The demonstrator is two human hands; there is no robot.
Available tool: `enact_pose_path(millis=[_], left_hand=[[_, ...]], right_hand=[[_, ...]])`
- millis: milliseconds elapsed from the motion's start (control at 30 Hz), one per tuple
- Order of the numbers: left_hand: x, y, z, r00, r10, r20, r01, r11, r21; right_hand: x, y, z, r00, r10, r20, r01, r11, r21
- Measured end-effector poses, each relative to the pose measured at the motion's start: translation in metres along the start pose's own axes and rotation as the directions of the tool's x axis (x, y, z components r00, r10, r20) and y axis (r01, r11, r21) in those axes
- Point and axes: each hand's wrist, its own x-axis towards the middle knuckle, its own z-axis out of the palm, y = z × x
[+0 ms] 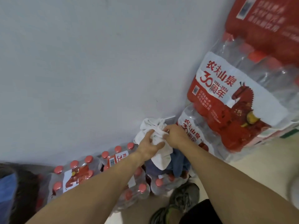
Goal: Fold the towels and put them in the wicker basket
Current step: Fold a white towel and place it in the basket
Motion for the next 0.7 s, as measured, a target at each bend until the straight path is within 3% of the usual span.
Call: enact_pose_path(millis=[133, 233, 333, 600, 700], left_hand=[[-0.022, 0.030, -0.019, 0.998, -0.058, 0.035, 0.065, 0.962, -0.265], [-0.045, 0.050, -0.045, 0.999, -0.005, 0.033, 0.018, 0.914, -0.405], [-0.073, 0.064, -0.077, 0.998, 0.040, -0.043, -0.054, 0.919, -0.391], [-0.160, 0.061, -0.170, 0.969, 0.237, -0.073, -0.247, 0.900, -0.359], [-0.185, 0.047, -0.204, 0.958, 0.269, -0.098, -0.286, 0.913, -0.290]], right_hand=[[-0.009, -0.015, -0.018, 0.997, -0.080, 0.021, 0.071, 0.958, 0.278], [-0.023, -0.037, -0.028, 0.993, -0.112, 0.026, 0.082, 0.846, 0.526], [-0.041, -0.067, -0.035, 0.979, -0.196, 0.061, 0.085, 0.658, 0.749], [-0.096, -0.163, -0.028, 0.883, -0.459, 0.098, 0.112, 0.408, 0.906], [-0.111, -0.193, -0.014, 0.866, -0.492, 0.092, 0.101, 0.351, 0.931]])
